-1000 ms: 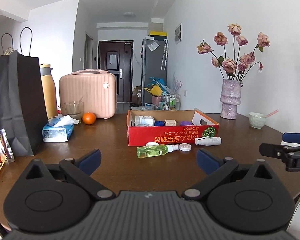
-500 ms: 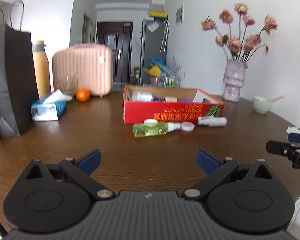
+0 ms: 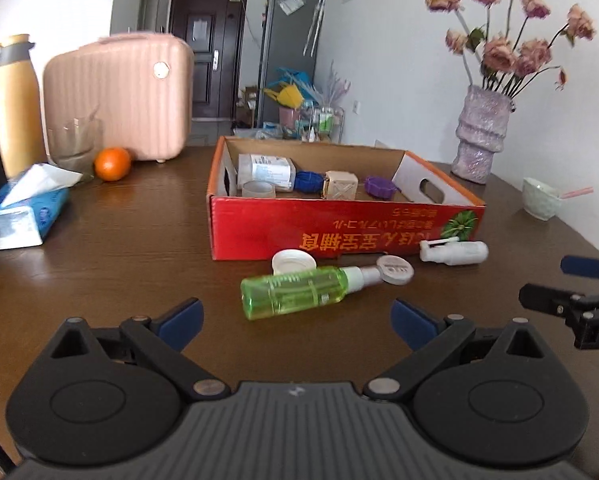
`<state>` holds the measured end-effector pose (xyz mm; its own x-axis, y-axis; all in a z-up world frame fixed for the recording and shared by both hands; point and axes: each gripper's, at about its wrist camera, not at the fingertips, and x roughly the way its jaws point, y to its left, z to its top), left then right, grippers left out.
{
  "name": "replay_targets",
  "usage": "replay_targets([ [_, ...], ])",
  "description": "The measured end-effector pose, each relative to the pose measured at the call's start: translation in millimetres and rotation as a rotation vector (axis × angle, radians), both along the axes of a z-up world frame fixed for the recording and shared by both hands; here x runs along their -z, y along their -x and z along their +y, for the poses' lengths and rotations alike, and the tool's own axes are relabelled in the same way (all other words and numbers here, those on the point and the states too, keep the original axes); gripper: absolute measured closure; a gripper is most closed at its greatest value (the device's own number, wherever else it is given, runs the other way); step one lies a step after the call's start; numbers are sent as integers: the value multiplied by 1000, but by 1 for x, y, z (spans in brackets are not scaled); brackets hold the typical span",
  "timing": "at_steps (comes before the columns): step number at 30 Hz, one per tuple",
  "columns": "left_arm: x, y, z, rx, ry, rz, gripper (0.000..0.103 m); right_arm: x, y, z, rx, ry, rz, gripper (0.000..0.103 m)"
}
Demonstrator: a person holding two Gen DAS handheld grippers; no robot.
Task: Organize rigid objects
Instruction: 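Grasp the green spray bottle with the left gripper while the right grasps the white spray bottle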
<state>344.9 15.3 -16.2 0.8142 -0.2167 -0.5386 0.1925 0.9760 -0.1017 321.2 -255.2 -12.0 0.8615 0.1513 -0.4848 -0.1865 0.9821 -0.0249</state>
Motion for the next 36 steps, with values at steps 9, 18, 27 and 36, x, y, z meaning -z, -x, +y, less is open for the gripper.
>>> replay_targets([
  [9, 22, -70, -9, 45, -4, 88, 1, 18, -79, -8, -3, 32, 85, 8],
  [18, 34, -92, -11, 44, 46, 126, 15, 34, -114, -9, -32, 14, 108, 13],
  [27, 32, -48, -25, 44, -18, 95, 19, 41, -71, -3, -46, 27, 223, 44],
  [36, 32, -6, -49, 144, -54, 95, 32, 25, -39, 2, -89, -14, 145, 42],
])
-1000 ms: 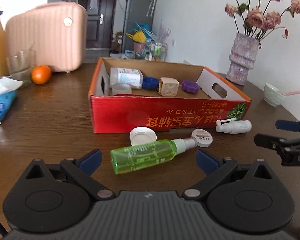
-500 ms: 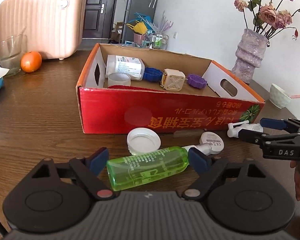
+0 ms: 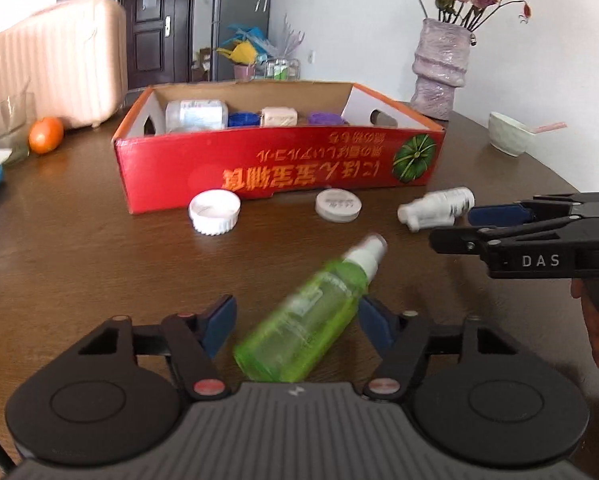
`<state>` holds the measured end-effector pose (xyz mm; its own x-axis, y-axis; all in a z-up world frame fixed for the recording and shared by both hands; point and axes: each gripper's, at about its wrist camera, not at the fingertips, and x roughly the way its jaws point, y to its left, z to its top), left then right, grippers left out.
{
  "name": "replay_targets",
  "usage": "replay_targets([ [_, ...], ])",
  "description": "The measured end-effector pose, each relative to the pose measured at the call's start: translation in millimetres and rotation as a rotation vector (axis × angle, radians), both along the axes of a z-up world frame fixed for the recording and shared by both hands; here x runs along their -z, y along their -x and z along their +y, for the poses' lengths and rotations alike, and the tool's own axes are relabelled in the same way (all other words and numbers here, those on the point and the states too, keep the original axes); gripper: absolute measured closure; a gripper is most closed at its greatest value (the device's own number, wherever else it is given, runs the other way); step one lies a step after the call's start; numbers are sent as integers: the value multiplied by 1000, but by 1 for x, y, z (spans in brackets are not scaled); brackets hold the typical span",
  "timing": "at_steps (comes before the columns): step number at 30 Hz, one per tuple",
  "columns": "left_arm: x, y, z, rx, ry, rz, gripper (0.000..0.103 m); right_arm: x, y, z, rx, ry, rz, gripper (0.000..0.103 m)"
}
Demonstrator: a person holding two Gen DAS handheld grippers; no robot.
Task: Organize rigid objects
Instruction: 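Grasp the green spray bottle with the left gripper while the right grasps the white spray bottle, then lift the green bottle upright with the left gripper while the right lifts the white bottle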
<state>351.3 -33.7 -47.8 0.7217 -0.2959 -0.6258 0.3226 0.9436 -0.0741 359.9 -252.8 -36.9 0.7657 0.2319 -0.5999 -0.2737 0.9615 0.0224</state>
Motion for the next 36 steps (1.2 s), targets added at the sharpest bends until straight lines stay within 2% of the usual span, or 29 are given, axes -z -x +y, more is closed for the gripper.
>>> replay_targets([
  [4, -1, -3, -14, 36, -19, -16, 32, -7, 1, 2, 19, 47, -41, 41],
  [8, 9, -11, -18, 39, -24, 12, 50, -5, -8, -10, 14, 133, -77, 29],
  [10, 10, -13, -14, 8, -20, -1, 55, -3, -19, -18, 33, 167, -70, 29],
  [12, 10, -18, -7, -15, 4, 3, 60, -2, -30, -26, 21, 162, -60, 29],
  [16, 10, -22, 2, -52, 6, 2, 60, 7, -54, -31, -54, 99, 14, 29],
  [19, 11, -21, 9, -69, 7, -2, 60, 13, -53, -31, -56, 29, 56, 47],
  [21, 11, -18, 13, -84, 6, -8, 64, 15, -42, -28, -60, 22, 58, 66],
  [23, 11, -13, 16, -97, 0, -14, 71, 18, -27, -25, -51, -8, 54, 74],
  [27, 9, -2, 14, -115, 3, -10, 71, 20, 0, -12, -4, 8, 27, 76],
  [31, 7, 17, 13, -117, 31, 8, 71, 20, 32, -4, -15, 19, -4, 76],
  [36, -6, 55, 12, -115, 52, -37, 71, 6, 79, -5, -17, -14, -40, 76],
])
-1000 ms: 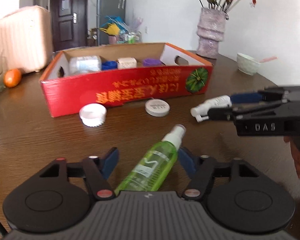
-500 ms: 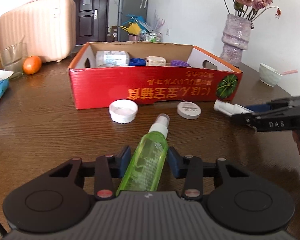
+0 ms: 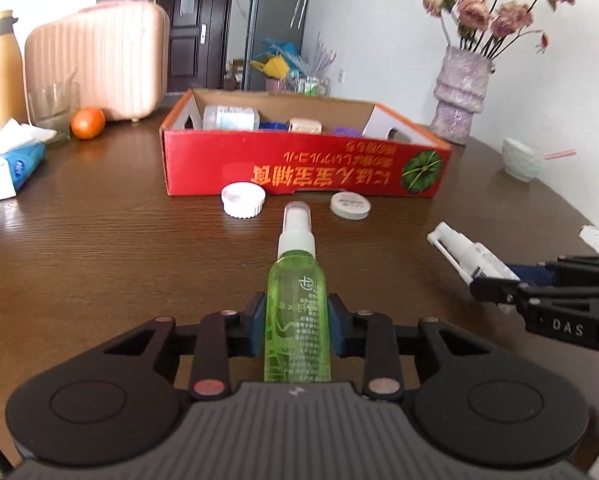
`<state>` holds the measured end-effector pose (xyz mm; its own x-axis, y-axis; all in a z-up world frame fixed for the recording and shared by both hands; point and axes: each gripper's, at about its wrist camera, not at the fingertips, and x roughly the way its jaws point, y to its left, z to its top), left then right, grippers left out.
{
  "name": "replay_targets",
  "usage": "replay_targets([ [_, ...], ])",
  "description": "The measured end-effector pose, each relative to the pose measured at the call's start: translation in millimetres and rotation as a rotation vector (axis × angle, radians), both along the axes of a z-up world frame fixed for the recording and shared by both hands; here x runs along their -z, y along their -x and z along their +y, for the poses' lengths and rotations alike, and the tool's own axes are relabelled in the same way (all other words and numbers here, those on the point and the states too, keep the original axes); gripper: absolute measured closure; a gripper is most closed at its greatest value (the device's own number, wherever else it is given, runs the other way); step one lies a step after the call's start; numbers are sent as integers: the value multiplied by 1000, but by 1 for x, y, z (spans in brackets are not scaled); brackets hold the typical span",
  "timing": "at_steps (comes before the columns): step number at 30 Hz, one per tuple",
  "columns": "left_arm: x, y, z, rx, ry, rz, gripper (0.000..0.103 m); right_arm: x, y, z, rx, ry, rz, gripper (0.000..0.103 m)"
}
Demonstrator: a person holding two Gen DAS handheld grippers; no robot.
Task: Organize rigid objects
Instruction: 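Lift the green bottle upright with the left gripper while the right lifts the white bottle, then carry the green bottle with the left gripper while the right carries the white bottle into the box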
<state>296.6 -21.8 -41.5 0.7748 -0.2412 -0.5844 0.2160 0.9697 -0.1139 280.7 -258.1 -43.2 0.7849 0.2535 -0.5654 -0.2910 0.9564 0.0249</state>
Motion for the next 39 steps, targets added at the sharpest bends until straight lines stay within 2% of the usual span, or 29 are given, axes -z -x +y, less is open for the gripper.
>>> replay_targets([
  [3, -12, 21, 1, 2, 19, -31, 72, -13, 26, -2, 12, -16, -41, 76],
  [9, -40, 68, 1, -7, 19, -155, 72, -35, 71, -4, 28, -44, -119, 76],
  [14, -56, 99, 5, -15, 34, -215, 72, -47, 101, -6, 34, -67, -170, 76],
  [23, -67, 120, 19, -52, 55, -252, 72, -58, 117, -9, 52, -80, -217, 76],
  [27, -78, 109, 23, -51, 58, -285, 72, -66, 105, -7, 42, -70, -214, 76],
  [31, -102, 85, 29, -25, 59, -350, 72, -84, 80, -5, 11, -92, -215, 76],
  [35, -128, 36, 34, 18, 55, -363, 72, -107, 41, -6, 24, -90, -242, 76],
  [39, -140, -26, 28, 60, 21, -332, 72, -120, -14, -14, 53, -114, -228, 76],
])
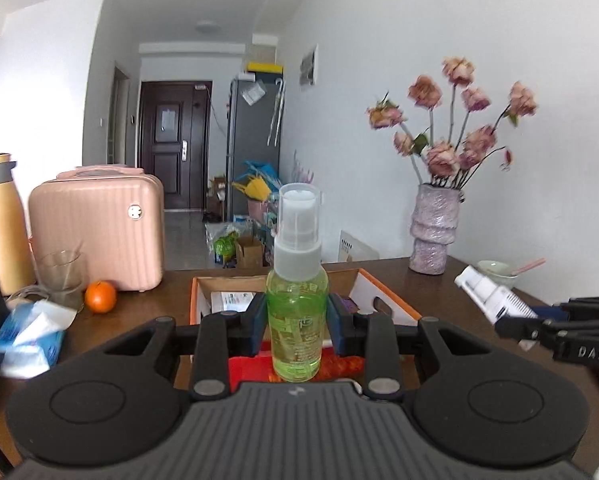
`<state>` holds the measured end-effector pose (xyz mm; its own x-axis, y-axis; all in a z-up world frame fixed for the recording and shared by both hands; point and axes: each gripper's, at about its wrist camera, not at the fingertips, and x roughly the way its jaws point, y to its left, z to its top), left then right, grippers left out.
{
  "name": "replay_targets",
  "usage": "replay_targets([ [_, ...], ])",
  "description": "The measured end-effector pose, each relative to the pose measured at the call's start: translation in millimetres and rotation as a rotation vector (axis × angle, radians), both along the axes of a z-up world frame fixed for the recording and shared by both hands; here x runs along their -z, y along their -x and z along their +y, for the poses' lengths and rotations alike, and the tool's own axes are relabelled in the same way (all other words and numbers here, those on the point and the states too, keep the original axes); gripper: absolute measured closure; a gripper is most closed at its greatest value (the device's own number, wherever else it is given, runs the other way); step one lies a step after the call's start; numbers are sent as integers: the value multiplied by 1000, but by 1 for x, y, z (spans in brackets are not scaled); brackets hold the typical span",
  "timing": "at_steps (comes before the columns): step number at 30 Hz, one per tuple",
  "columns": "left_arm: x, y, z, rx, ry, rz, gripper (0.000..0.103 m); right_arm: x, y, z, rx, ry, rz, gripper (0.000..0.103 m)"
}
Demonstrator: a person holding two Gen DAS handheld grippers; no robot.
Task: Organize rigid objects
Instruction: 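Carry the green bottle with the left gripper while the right carries the white bottle into the box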
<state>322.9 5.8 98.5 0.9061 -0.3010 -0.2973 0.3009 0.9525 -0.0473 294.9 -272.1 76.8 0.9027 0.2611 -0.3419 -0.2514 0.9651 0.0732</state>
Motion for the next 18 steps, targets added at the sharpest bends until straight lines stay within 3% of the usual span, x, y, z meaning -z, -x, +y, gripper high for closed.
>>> replay_targets([
  [6, 8, -98, -20, 25, -49, 85, 72, 10, -93, -7, 24, 10, 77, 76],
  [10, 37, -161, -37, -52, -192, 91, 72, 28, -146, -3, 47, 89, 117, 76],
  [13, 60, -204, -43, -21, -222, 148, 72, 49, -181, 5, 60, 147, 164, 76],
  [16, 80, -226, -62, 34, -319, 136, 71, 69, -204, 14, 71, 200, 201, 76],
  [18, 93, -240, -72, 83, -345, 169, 71, 81, -216, 21, 86, 238, 218, 76],
])
